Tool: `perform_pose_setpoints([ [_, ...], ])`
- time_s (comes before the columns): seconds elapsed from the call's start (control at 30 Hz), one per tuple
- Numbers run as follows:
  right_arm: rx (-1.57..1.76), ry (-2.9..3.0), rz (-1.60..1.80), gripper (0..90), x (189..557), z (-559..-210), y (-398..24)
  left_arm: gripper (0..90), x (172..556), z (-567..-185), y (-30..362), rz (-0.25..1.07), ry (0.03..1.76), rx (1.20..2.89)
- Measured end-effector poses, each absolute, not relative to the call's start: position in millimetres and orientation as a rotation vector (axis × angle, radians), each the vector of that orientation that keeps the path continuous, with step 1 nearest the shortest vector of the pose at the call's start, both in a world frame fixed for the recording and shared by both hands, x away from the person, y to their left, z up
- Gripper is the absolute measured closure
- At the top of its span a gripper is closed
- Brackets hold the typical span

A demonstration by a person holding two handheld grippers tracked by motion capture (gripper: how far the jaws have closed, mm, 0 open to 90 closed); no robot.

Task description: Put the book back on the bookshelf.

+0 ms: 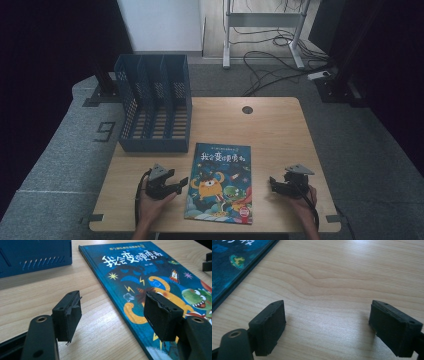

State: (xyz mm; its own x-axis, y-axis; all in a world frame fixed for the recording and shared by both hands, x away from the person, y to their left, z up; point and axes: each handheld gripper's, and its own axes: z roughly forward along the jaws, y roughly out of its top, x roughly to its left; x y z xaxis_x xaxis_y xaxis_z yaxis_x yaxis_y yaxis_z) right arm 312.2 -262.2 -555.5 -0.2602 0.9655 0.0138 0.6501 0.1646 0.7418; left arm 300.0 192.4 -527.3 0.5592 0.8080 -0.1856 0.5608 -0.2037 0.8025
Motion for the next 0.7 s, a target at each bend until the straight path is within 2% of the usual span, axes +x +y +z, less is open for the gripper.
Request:
perform_pose_setpoints([
  [0.7, 1.627, 1.873, 0.961, 19.5, 310.8, -549.2, -269.0, 29.1, 301.4, -525.9, 189.9, 0.340, 1.108, 1.877],
])
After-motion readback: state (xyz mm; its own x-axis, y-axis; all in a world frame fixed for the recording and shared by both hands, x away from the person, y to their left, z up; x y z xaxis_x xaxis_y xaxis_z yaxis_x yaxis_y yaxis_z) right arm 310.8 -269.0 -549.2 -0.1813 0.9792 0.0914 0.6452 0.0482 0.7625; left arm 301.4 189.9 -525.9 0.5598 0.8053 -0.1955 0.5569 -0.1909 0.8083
